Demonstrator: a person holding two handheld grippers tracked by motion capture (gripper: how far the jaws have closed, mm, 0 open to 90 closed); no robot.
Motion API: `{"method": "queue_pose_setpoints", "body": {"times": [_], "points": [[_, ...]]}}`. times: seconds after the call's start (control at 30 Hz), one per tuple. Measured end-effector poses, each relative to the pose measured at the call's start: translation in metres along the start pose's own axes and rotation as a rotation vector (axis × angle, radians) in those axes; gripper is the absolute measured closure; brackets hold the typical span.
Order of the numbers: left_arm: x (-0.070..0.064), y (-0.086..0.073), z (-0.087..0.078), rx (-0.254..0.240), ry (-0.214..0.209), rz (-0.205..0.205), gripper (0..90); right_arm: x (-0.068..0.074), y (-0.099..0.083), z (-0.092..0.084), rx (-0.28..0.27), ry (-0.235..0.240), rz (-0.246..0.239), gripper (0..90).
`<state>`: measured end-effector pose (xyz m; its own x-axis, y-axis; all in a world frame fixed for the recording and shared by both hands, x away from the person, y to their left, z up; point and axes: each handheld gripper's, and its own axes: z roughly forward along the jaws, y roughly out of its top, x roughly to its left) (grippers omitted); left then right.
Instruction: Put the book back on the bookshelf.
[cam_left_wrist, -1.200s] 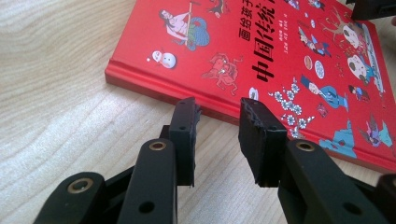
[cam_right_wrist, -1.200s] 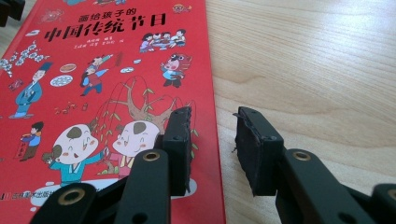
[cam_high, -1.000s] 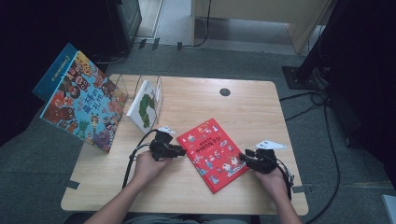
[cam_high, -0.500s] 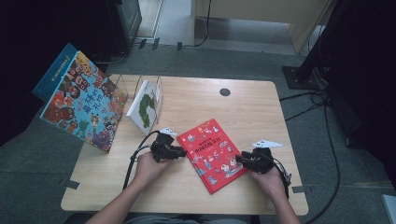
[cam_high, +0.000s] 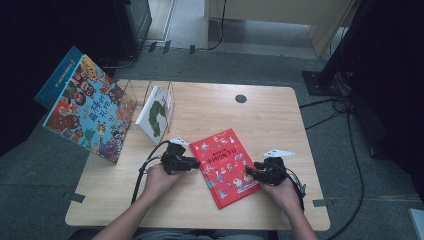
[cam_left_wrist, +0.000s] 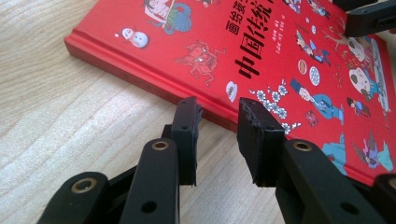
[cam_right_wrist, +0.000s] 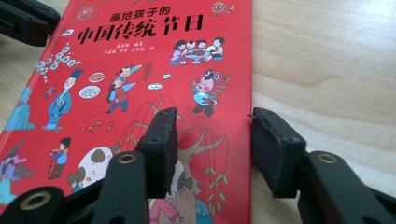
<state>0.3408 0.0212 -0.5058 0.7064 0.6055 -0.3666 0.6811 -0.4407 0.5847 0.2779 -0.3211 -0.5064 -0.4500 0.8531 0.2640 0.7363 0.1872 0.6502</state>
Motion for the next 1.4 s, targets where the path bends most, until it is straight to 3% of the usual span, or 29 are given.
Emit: {"method": "queue_pose_setpoints", "body": {"times": [0.33,0.67,0.83,1.03,1.13,1.3,1.4], "points": [[0.0,-0.001,0.0,-0.007,0.0,-0.008,69.2,0.002,0.003,0.004,0.012,0.0,0.047,50.7],[-0.002,-0.002,0.001,-0.007,0.001,-0.003,70.5,0.007,0.006,0.002,0.046,-0.015,0.072,56.0],[-0.002,-0.002,0.001,-0.007,0.001,0.0,70.2,0.001,0.009,0.003,0.055,0.014,0.075,57.3],[-0.012,-0.003,0.001,-0.005,0.05,0.047,75.7,-0.001,0.015,0.005,0.096,0.024,0.047,57.1],[-0.011,-0.004,0.001,-0.002,0.04,0.026,76.5,-0.003,0.025,0.01,0.135,0.03,0.044,56.7],[-0.014,-0.006,0.001,0.006,0.042,0.028,80.4,-0.003,0.041,0.016,0.2,0.019,0.007,57.0],[-0.014,-0.007,0.001,0.006,0.042,0.023,81.5,-0.005,0.045,0.02,0.216,0.028,0.03,56.0]]}}
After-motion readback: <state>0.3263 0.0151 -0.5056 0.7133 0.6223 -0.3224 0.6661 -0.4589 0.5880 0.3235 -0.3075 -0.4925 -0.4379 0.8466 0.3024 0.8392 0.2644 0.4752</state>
